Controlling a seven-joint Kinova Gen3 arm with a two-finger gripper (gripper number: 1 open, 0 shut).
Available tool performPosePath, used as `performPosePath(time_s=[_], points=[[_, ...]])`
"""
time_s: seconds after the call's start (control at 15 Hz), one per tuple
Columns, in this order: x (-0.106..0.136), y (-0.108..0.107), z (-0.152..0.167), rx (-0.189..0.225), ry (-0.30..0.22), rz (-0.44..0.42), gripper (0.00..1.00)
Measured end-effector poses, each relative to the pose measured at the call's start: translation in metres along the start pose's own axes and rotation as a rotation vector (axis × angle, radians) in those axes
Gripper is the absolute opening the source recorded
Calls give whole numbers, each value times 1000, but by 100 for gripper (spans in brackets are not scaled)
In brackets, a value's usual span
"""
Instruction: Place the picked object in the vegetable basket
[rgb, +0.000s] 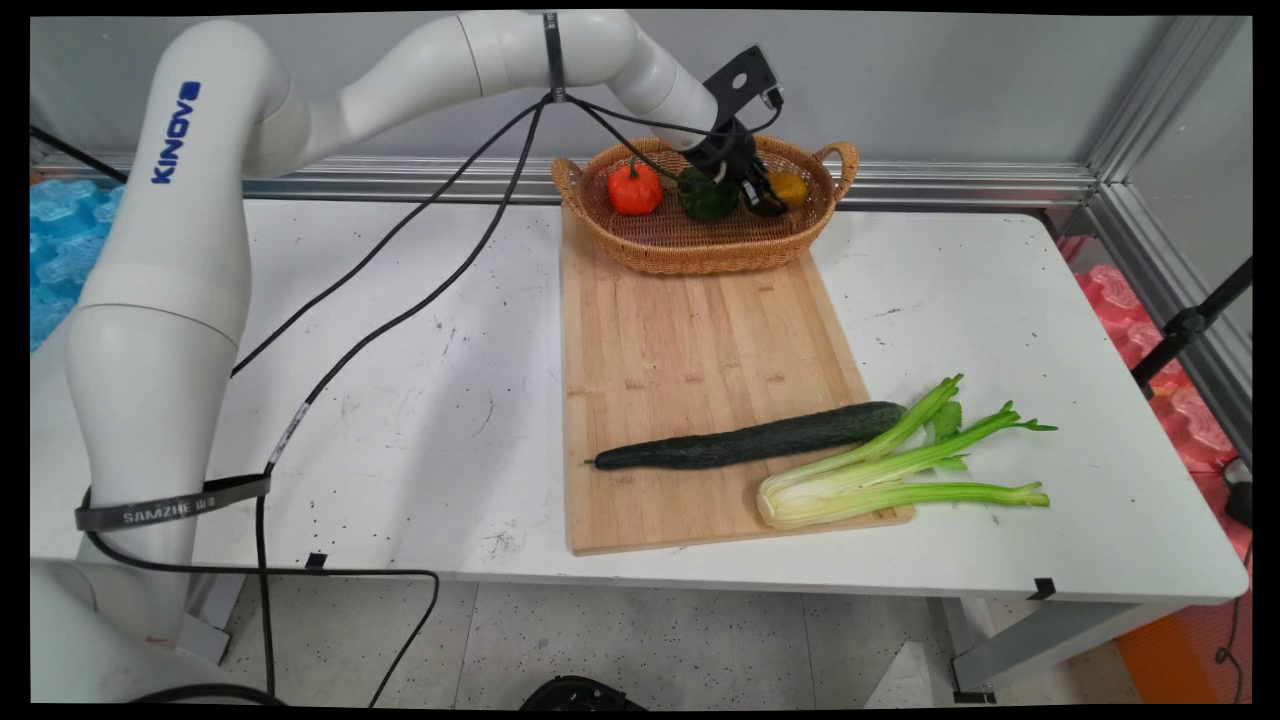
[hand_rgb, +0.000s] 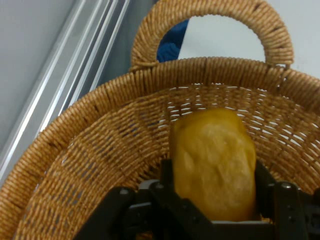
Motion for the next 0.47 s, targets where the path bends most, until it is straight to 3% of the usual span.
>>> performPosePath(time_s=[0.13,0.2,0.47], points=[[-1,-1,5,1,3,1,0],[-1,-1,6,1,4,1,100],[-1,0,9,-5,9,2,100]])
